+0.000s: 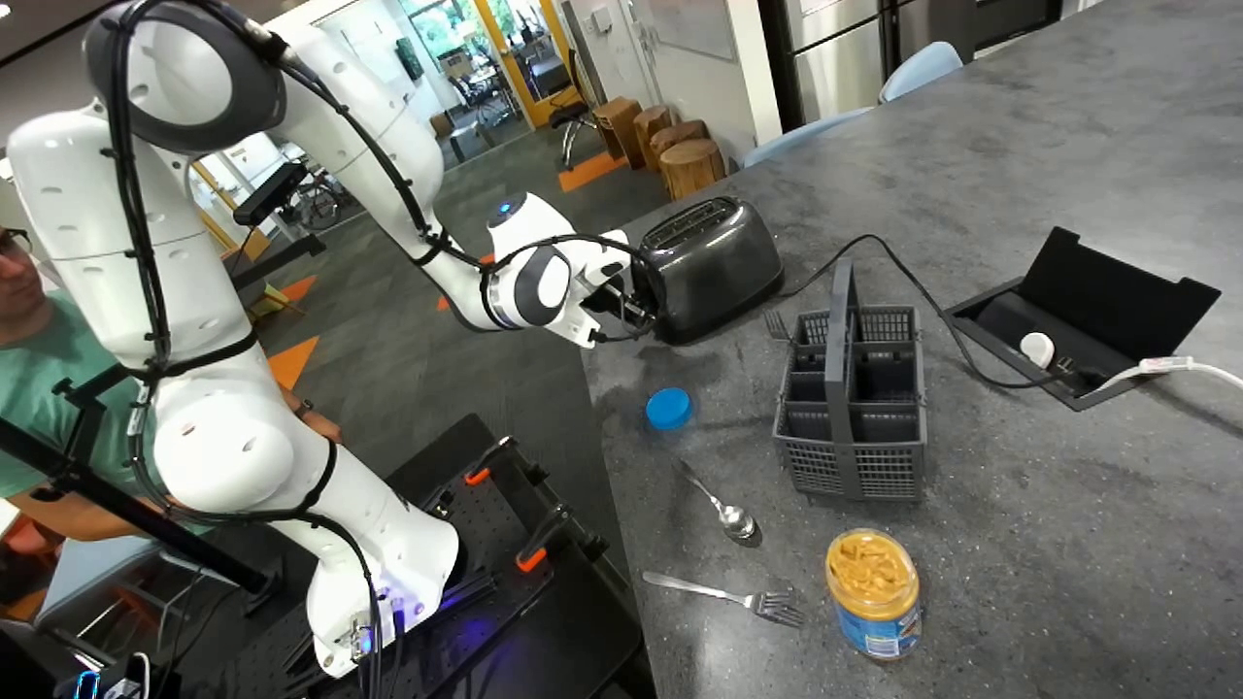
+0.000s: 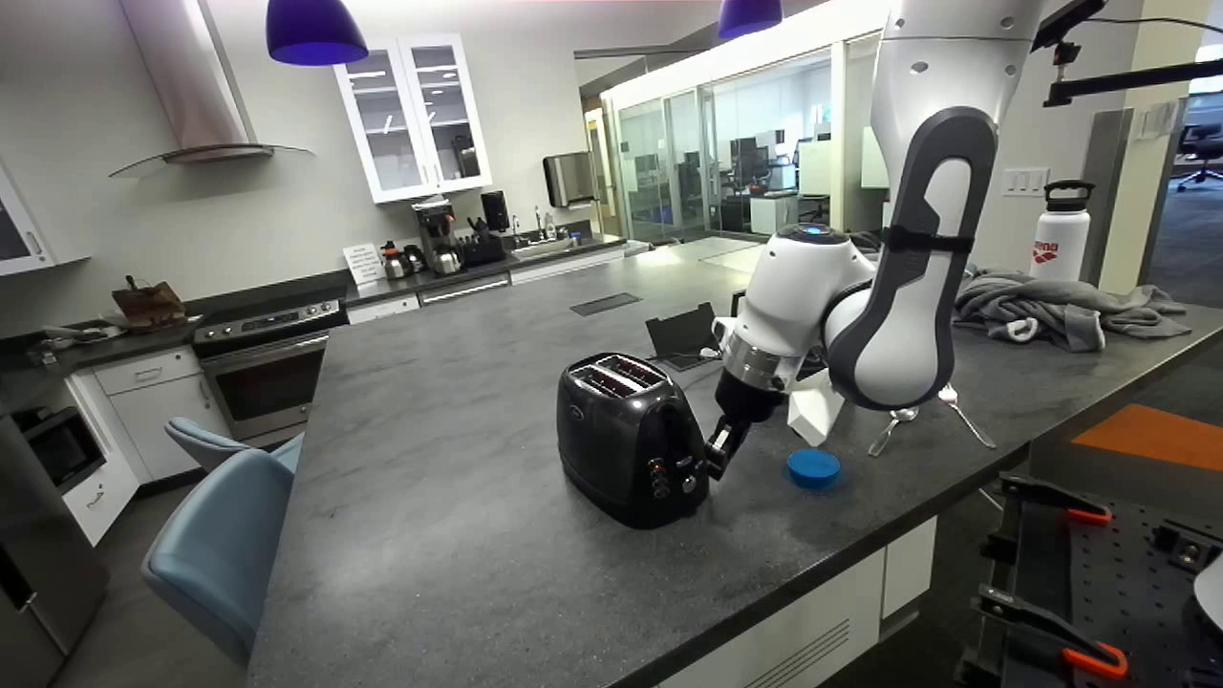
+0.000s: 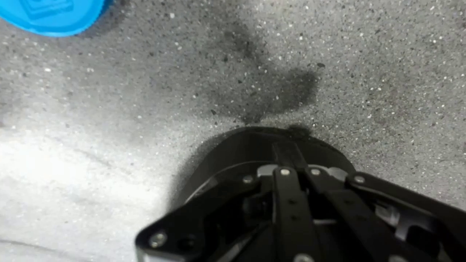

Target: Press the button on the right bottom of the toaster

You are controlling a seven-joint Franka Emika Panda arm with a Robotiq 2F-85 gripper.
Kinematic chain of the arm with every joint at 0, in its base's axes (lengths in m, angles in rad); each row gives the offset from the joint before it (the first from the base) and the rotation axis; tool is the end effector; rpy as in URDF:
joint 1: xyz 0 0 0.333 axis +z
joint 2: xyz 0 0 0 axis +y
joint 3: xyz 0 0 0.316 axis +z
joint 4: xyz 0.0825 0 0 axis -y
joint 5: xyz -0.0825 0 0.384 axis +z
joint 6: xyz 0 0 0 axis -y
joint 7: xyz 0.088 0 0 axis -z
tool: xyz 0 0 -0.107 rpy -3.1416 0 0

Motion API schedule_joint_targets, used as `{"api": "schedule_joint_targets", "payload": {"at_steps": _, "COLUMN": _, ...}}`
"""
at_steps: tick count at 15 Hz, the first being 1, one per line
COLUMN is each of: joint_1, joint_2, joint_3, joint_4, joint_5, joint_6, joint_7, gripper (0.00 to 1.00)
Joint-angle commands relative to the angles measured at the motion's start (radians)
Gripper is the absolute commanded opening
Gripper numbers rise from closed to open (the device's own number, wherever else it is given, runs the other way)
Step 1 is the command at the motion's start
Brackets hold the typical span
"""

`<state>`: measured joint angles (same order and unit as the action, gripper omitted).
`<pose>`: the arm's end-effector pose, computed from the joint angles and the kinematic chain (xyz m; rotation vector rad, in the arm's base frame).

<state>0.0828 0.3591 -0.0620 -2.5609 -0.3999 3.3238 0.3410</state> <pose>0.4670 0.0494 0.1772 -3.0367 -0.1458 -0.6015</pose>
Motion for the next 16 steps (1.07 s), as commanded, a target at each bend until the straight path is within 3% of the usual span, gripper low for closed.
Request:
{"api": "schedule_joint_targets", "payload": {"at_steps": 1, "joint_1": 0.0, "joint_2": 0.018, "joint_3": 0.001, "joint_4": 0.01, "joint_5": 0.019, "joint_6": 0.046, "joint_7": 0.018, "gripper": 0.0}}
{"api": "schedule_joint_targets", "payload": {"at_steps": 14, "joint_1": 0.005, "joint_2": 0.041, "joint_3": 0.009, "joint_4": 0.023, "joint_5": 0.053, "joint_6": 0.088, "joint_7": 0.02, "gripper": 0.0}}
{"api": "schedule_joint_targets", "payload": {"at_steps": 16, "joint_1": 0.079, "joint_2": 0.005, "joint_3": -0.064, "joint_4": 0.002, "joint_5": 0.086, "joint_6": 0.06, "joint_7": 0.003, "gripper": 0.0}}
